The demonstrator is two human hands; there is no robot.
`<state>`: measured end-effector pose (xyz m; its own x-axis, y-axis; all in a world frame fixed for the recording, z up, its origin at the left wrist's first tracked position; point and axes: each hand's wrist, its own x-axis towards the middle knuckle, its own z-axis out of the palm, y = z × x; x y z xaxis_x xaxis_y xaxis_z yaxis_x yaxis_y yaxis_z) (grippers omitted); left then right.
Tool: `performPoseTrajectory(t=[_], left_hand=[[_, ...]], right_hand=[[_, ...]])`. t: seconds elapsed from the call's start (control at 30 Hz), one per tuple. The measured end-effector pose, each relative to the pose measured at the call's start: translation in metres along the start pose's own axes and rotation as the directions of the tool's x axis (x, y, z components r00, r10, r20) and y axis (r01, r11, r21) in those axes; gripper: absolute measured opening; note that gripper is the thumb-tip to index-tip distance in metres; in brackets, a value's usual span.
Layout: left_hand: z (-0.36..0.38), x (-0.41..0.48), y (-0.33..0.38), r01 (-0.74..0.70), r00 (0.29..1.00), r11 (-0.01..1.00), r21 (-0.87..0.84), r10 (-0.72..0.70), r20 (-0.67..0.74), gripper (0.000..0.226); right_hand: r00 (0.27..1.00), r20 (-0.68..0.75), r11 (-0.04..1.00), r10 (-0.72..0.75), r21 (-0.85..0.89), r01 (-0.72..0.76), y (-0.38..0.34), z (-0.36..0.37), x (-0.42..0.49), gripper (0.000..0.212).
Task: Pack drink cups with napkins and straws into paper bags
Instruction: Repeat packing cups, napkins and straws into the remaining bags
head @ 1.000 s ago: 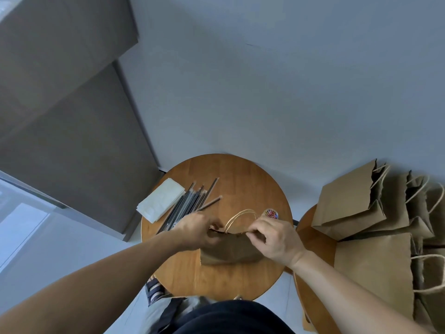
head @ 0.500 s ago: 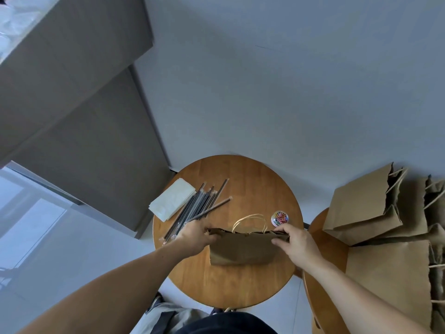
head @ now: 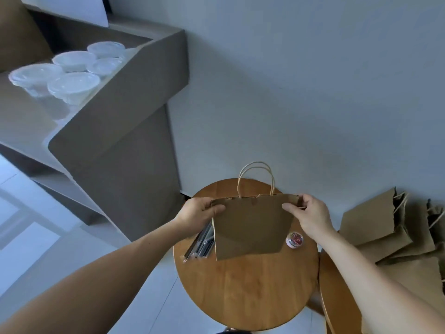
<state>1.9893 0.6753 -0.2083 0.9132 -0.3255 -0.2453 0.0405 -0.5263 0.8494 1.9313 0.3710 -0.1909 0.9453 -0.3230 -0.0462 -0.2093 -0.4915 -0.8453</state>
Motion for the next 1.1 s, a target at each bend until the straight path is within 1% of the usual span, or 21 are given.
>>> performPoseTrajectory(t=[0.07,0.1,0.13,0.2,0.33,0.47,0.53,0.63,0.73,0.83,0.93,1.03,1.1], left_hand=[[-0.028,-0.01,0.011,-0.046,0.997,0.999,-0.011,0.045,-0.057,0.034],[-0.042,-0.015,0.016,-0.064,0.995,0.997,-0.051,0.06,-0.076,0.035],[-0.055,-0.021,0.021,-0.091,0.992,0.99,-0.112,0.079,-0.1,0.032],[-0.081,-0.033,0.034,-0.161,0.971,0.971,-0.177,0.123,-0.205,0.025],[-0.131,-0.06,0.059,-0.314,0.888,0.909,-0.276,0.178,-0.425,0.019],[-0.176,-0.094,0.081,-0.425,0.797,0.843,-0.329,0.177,-0.578,0.026],[-0.199,-0.11,0.089,-0.465,0.739,0.837,-0.288,0.188,-0.647,0.032],[-0.237,-0.133,0.1,-0.54,0.641,0.809,-0.234,0.214,-0.737,0.04],[-0.282,-0.155,0.11,-0.582,0.533,0.799,-0.152,0.234,-0.813,0.045],[-0.324,-0.172,0.115,-0.609,0.458,0.787,-0.103,0.242,-0.855,0.052],[-0.368,-0.182,0.113,-0.622,0.408,0.779,-0.086,0.228,-0.884,0.044],[-0.406,-0.184,0.106,-0.608,0.331,0.793,-0.012,0.24,-0.913,0.049],[-0.429,-0.185,0.101,-0.589,0.274,0.807,0.045,0.251,-0.928,0.049]], right_hand=[[0.998,-0.046,0.998,-0.045,0.035,0.047,-0.03,0.01,0.0,0.012],[0.995,-0.077,0.996,-0.07,0.045,0.073,-0.045,0.015,0.0,0.014],[0.989,-0.111,0.993,-0.1,0.055,0.106,-0.062,0.02,-0.001,0.016],[0.972,-0.173,0.979,-0.162,0.096,0.18,-0.095,0.03,-0.002,0.016],[0.924,-0.266,0.937,-0.276,0.14,0.32,-0.163,0.047,-0.01,0.013],[0.869,-0.326,0.872,-0.371,0.199,0.447,-0.233,0.064,-0.023,0.014],[0.847,-0.35,0.839,-0.4,0.232,0.492,-0.268,0.073,-0.032,0.013],[0.815,-0.384,0.783,-0.433,0.287,0.551,-0.323,0.086,-0.043,0.017],[0.791,-0.382,0.731,-0.477,0.327,0.599,-0.379,0.099,-0.052,0.017],[0.776,-0.344,0.69,-0.529,0.357,0.629,-0.422,0.112,-0.054,0.014],[0.772,-0.283,0.671,-0.57,0.382,0.635,-0.46,0.134,-0.049,0.012],[0.768,-0.226,0.658,-0.6,0.406,0.634,-0.493,0.163,-0.038,0.013],[0.76,-0.206,0.641,-0.616,0.43,0.636,-0.514,0.183,-0.027,0.014]])
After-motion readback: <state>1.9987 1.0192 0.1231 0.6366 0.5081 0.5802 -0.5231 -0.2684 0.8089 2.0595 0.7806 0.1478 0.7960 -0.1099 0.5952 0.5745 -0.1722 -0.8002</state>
